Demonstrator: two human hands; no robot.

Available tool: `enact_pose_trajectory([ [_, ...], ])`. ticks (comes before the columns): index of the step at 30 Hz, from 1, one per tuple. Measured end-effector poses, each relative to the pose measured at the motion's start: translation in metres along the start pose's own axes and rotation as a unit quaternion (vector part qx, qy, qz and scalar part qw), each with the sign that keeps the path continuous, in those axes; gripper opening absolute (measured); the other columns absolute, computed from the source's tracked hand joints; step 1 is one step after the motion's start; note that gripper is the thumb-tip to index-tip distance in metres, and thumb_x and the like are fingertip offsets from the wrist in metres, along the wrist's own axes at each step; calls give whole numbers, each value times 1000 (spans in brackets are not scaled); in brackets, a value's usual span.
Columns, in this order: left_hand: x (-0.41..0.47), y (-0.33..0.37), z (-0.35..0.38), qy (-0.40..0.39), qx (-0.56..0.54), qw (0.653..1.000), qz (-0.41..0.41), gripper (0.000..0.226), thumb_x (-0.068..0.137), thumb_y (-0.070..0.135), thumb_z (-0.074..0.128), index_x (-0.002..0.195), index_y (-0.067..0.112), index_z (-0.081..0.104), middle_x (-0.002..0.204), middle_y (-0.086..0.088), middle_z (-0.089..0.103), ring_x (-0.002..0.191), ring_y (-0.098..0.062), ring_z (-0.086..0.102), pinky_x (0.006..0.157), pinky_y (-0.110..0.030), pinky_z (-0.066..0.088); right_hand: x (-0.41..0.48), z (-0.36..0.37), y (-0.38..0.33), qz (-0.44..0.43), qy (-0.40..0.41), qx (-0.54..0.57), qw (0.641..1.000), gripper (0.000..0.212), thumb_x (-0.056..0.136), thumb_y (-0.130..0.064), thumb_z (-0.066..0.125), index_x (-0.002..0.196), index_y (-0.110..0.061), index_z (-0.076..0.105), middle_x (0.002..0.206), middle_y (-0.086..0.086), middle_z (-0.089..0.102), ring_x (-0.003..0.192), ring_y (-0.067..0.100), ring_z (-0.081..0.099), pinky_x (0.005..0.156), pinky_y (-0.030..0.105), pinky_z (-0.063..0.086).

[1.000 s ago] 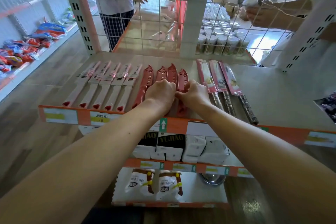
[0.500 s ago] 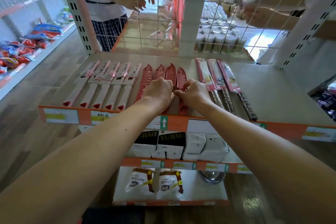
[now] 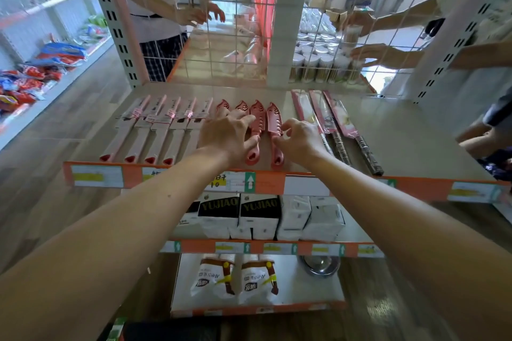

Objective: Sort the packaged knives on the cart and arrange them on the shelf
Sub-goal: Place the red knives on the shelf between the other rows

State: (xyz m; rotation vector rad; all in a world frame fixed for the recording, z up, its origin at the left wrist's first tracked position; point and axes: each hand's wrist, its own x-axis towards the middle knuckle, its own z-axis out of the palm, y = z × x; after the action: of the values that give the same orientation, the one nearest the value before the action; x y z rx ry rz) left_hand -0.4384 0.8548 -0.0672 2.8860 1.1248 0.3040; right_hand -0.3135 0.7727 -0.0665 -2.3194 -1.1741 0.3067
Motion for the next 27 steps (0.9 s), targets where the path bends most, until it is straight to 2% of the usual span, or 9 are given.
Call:
enact_pose_trajectory([
  [7,-8,-9,6,-14,-5,999,29,59,92,52,42,144,28,32,152,4,31,142,-22,22,115,-44,20,-13,-3,0,-14,-7,-26,1000,41,91,-31,56,128,-14,54,127,10,53,118,24,48,92,28,39],
  [12,-22,-8,0,-19,-8,999,27,60,92,50,44,145,27,29,153,3,30,141,-21,24,112,-43,24,-27,-7,2,-11,-4,-37,999,38,91,-34,54,125,-18,55,129,8,50,120,24,47,92,28,38],
  [16,-42,-7,-12,-30,-9,1000,1,59,93,49,43,146,28,26,154,3,26,143,-21,20,112,-42,23,-43,-15,0,-23,-7,-45,999,37,91,-32,54,126,-19,54,131,6,49,121,23,45,92,27,37],
  [22,-94,-1,-21,-29,7,999,-35,60,93,52,38,146,30,23,156,4,21,145,-20,14,113,-47,24,-93,-28,0,-61,-12,-27,998,39,91,-28,54,129,-15,53,138,8,42,129,25,38,101,32,36],
  [27,-170,15,-15,-38,11,996,-84,59,94,50,38,147,28,24,156,3,20,144,-23,16,115,-44,23,-158,-19,10,-75,-63,-24,995,42,90,-24,55,131,-14,52,134,7,46,123,24,44,99,31,39],
])
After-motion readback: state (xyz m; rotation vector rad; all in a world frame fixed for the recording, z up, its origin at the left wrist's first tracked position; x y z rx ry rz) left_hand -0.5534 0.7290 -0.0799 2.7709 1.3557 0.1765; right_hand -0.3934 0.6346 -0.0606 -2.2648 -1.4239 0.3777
